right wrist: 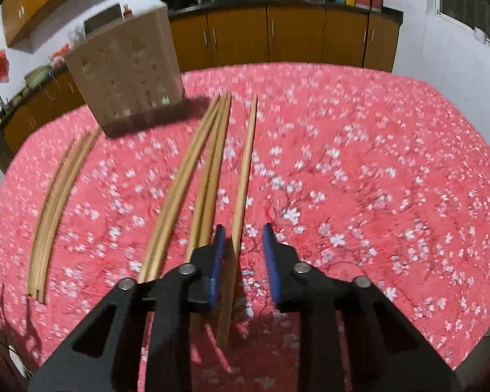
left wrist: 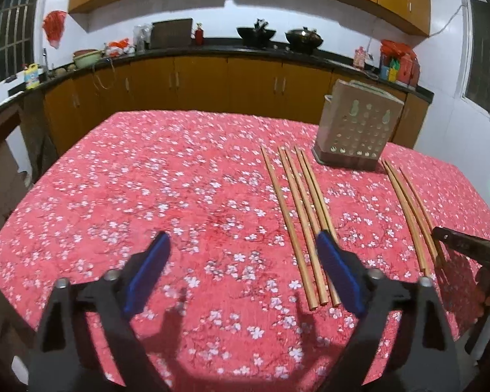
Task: Organize utensils
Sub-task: 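Grasp a wooden chopstick with the right gripper while the left gripper grasps another chopstick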
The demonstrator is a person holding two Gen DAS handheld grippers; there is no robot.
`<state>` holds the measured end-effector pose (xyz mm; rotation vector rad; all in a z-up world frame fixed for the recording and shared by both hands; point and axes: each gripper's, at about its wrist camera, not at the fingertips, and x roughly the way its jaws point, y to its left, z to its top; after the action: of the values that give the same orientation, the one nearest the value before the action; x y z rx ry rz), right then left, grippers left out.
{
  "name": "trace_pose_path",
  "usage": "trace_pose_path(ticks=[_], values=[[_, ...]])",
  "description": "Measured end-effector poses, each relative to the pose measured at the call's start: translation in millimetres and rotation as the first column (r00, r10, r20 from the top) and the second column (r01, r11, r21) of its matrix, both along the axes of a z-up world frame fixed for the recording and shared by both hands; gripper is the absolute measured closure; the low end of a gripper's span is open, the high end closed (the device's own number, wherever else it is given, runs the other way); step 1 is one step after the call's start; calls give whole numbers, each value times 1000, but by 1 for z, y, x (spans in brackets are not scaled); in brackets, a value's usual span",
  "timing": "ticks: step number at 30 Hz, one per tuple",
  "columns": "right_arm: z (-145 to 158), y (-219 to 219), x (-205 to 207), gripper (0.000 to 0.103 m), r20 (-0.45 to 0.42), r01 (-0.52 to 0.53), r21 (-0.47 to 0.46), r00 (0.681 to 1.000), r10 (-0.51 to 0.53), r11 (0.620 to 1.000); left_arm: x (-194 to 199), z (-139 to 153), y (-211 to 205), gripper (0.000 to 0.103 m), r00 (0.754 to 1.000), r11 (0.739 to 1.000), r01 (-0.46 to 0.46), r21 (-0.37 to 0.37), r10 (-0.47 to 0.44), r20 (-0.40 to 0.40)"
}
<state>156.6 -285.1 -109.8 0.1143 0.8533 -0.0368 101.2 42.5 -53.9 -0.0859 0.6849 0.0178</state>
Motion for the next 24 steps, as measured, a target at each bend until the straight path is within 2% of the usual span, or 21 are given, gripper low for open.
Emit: trace_pose_path(ticks=[4,10,16,24], values=[[1,-2,-2,96,3,2,-34,1000,-2,999,17,-9,-1,45,997,997,49,-55,-53,-60],[5,-9,0,96,-1,32,-24,999,-32,999,43,-23,-15,71,982,987,119,-107,-133,-133],[4,-8,8,96,1,28,-23,1000,-28,999,57,-35,-29,85,964,982,161,-94,-177,-198],[0,-8,18,96,-5,19,-24,1000,-19,1000,75,-39,-36,93,957,986,167,-25,-168,-237]])
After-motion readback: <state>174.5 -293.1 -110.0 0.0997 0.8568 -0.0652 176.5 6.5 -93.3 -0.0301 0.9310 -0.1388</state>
